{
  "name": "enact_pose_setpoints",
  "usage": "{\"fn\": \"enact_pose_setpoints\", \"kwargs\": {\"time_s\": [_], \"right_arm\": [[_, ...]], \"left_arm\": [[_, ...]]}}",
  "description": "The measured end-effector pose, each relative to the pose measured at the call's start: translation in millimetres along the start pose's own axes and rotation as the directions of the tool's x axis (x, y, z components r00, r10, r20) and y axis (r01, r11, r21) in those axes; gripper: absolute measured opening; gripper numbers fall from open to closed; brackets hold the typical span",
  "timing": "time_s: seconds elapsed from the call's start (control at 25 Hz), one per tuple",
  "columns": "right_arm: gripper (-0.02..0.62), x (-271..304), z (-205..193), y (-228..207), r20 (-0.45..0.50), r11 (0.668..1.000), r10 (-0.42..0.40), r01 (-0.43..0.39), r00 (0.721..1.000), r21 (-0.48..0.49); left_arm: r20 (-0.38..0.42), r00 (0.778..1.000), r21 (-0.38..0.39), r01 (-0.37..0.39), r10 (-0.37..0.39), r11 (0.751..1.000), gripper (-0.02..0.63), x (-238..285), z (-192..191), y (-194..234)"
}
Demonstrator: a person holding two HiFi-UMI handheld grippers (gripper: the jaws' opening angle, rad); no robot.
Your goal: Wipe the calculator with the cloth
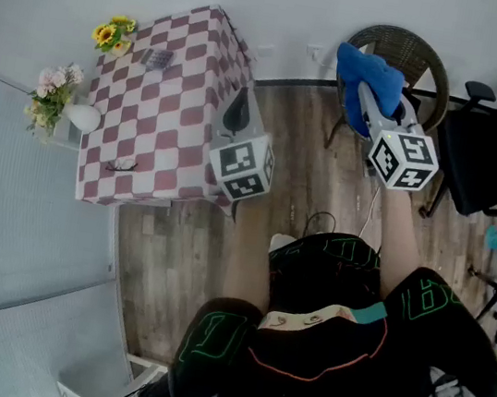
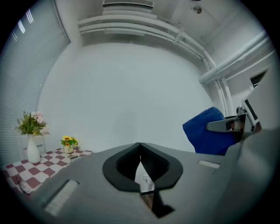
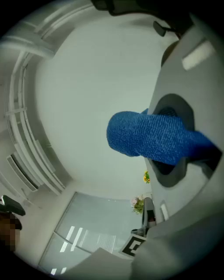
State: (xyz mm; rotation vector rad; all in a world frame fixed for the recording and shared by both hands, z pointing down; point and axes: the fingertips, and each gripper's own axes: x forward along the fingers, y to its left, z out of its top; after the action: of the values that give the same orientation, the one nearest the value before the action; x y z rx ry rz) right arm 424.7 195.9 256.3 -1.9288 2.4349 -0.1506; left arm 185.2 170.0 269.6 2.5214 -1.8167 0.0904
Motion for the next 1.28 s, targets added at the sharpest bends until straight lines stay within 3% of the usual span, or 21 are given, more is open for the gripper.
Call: {"fn": "enact_pose_setpoints", "kwargs": {"time_s": [0.56,0.92,1.28], "right_arm": [[0.112,25,8,-32,0.0,0.999,0.047,-0.047,0.999,0.018],[0.112,42,6,-28,0.008,0.988,0.143,-0.144,0.99,0.054],[0.112,77,-40,7,-0.081,0.97,0.227,-0.217,0.971,0.111]], "left_arm": [[0.031,0.999,0.028,-0.016,0.015,0.999,0.011,27,20,-20],[0.055,0.991,0.044,-0.126,0.124,0.991,0.011,14,24,-11],[-0.023,0.974,0.016,-0.225,0.225,0.974,0.011,0,-16,41]]}}
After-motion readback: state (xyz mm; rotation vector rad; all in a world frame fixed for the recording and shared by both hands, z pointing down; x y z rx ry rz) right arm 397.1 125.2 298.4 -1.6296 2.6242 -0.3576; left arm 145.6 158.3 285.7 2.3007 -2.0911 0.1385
